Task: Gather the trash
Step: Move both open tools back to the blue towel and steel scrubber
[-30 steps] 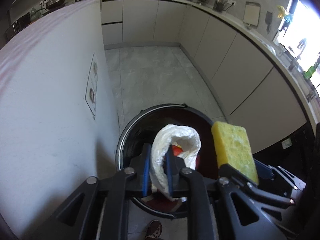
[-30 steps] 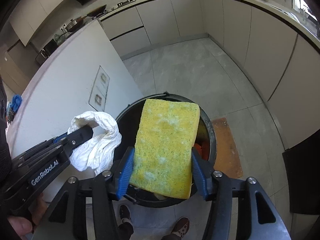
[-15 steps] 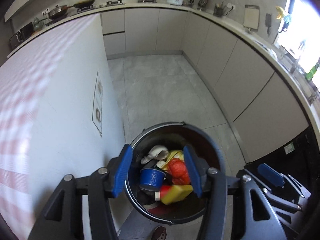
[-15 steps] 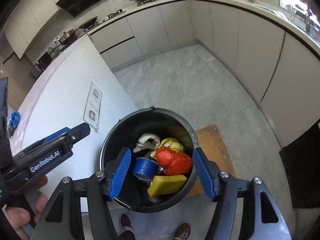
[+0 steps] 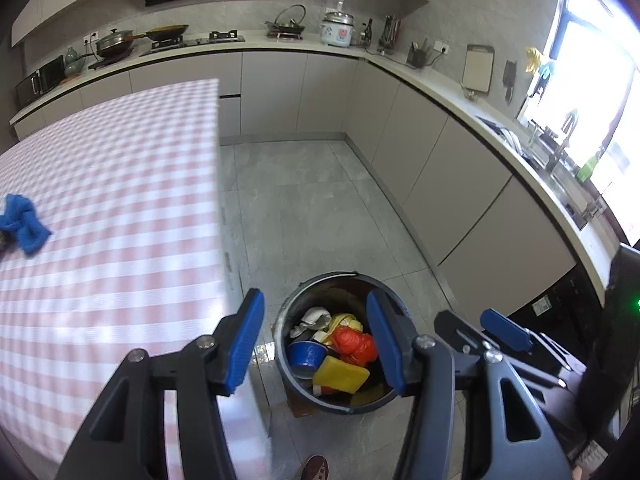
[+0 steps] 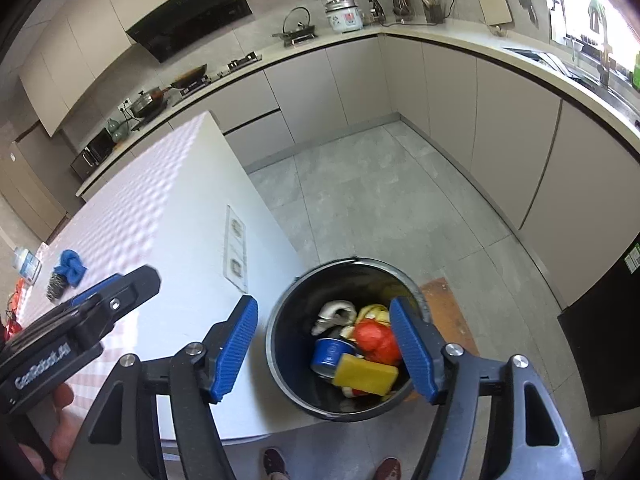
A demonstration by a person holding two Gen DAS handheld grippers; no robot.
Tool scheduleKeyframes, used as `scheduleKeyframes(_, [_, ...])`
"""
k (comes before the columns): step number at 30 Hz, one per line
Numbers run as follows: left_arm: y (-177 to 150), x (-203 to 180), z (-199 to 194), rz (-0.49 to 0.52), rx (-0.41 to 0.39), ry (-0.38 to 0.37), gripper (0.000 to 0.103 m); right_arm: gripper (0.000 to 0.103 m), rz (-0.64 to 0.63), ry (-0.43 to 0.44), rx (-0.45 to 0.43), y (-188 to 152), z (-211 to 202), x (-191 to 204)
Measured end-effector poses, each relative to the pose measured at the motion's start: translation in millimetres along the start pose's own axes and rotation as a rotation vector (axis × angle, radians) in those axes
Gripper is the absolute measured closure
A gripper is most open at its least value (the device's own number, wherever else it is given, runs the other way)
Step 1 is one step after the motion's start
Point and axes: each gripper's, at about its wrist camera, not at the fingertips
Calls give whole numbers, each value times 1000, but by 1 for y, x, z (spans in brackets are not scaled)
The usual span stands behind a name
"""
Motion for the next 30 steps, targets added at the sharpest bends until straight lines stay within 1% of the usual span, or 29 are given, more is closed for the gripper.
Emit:
scheduleKeyframes(3, [-2, 18, -16, -2, -13, 4, 39, 31, 1, 18, -3, 0, -9, 22])
scheduleKeyframes(5, [-4, 30, -29, 0, -31, 25, 33, 31, -12, 32, -11, 0, -16, 42])
scheduleKeyframes(7, [-5, 46, -39, -1, -36, 46, 24, 31, -32, 46, -20, -1, -22, 64])
scheduleKeyframes(10, [-6, 80, -52, -31, -31, 89, 18, 30, -73, 76, -27, -2, -27, 101])
scheduleKeyframes(11, [-7, 93, -59, -48, -40, 97, 17, 30, -89, 86, -29, -3, -28, 114])
scheduleKeyframes(13, [-8, 121, -72, -84, -63, 127, 10, 30, -121, 109, -30, -4, -28, 141])
scheduleKeyframes(16, [-9, 159, -89, -114, -96, 197, 7, 30, -160, 145, -24, -7, -25, 183])
scheduleKeyframes(20, [-7, 217, -105, -155, -125, 304, 7, 30, -214, 189, -14, -10, -15, 237])
scheduleKeyframes(22, [-6, 246, -111, -183, -142, 343, 7, 30, -237, 209, -10, -13, -7, 263])
scheduleKeyframes(26, [-4, 293, -118, -211, -150, 387, 7, 30, -271, 243, 2, -17, 5, 310])
scheduleKeyframes(30, [0, 320, -117, -205, -140, 396, 7, 30, -295, 259, 11, -20, 16, 351])
Point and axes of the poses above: each gripper's, at about its wrist camera, not at the fingertips, and z roughly the way its jaws point, x to its left, y to its top, and after that the axes turned 7 degrees about -y, right-handed
